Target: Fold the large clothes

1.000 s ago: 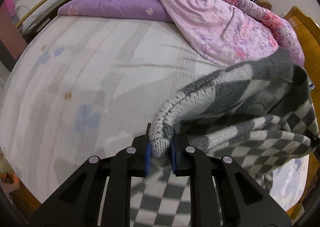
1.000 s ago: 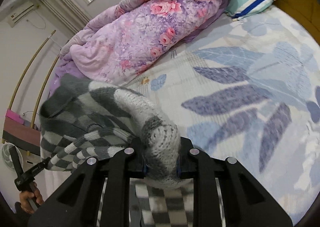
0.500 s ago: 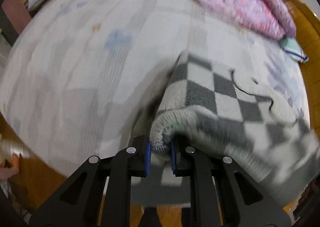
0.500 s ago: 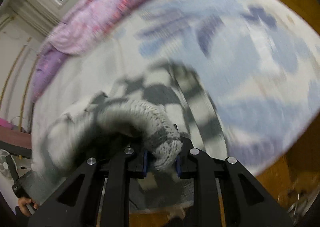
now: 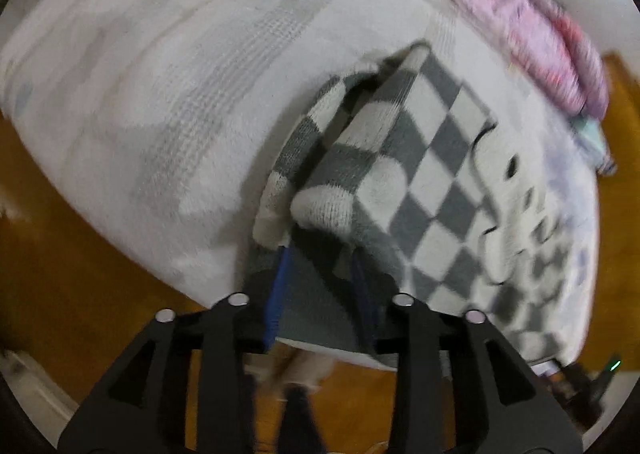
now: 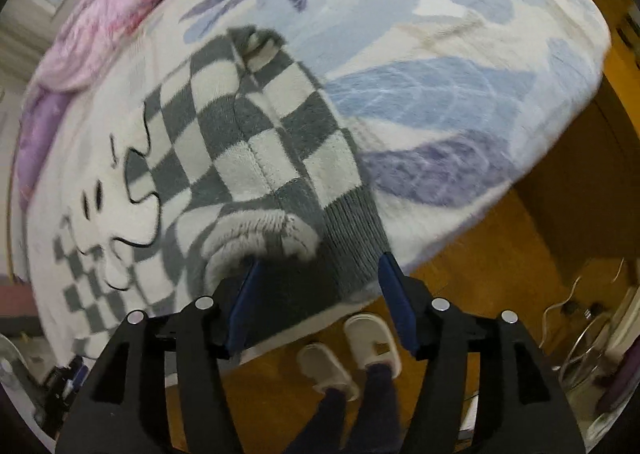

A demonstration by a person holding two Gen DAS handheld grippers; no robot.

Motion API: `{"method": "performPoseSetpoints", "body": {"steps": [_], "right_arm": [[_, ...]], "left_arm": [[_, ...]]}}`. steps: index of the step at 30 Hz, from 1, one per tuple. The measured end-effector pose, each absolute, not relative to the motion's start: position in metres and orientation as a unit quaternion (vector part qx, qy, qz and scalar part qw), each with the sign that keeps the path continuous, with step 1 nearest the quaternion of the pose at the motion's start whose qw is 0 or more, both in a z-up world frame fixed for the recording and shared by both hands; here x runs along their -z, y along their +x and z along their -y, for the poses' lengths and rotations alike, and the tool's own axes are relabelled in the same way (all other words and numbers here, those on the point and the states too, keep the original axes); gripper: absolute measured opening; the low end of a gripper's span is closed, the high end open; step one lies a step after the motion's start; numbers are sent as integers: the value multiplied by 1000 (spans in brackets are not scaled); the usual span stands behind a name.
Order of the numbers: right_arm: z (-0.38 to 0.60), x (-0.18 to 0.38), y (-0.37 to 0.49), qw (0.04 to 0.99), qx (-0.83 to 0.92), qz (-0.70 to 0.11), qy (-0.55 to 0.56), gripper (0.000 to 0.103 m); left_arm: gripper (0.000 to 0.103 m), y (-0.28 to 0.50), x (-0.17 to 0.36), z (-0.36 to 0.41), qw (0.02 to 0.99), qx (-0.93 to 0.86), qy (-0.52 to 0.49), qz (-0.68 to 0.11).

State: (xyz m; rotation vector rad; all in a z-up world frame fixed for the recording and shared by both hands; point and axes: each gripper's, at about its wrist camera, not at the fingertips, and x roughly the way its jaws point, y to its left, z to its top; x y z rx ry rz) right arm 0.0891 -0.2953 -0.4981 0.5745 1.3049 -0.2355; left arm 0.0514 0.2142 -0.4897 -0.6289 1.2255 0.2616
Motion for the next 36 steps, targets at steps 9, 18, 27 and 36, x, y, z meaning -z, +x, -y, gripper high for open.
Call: {"method": "performPoseSetpoints", "body": {"steps": [9,18,27,36], "right_arm": [[299,505,89,709,74,-542,445,67],[309,523,114,710,100,-556,422,18],[312,542,114,742,87,-594,299,17],[317,556,114,712,96,-623,310,24]], "left_arm": [[72,65,495,-199,752,-106,-338,-556],[11,85,536,-208,712,-136,-332,-603],[12,66,548,-192,710,-137,-292,-626],[47,84,540,-205,706,-129,-293,-632]]}}
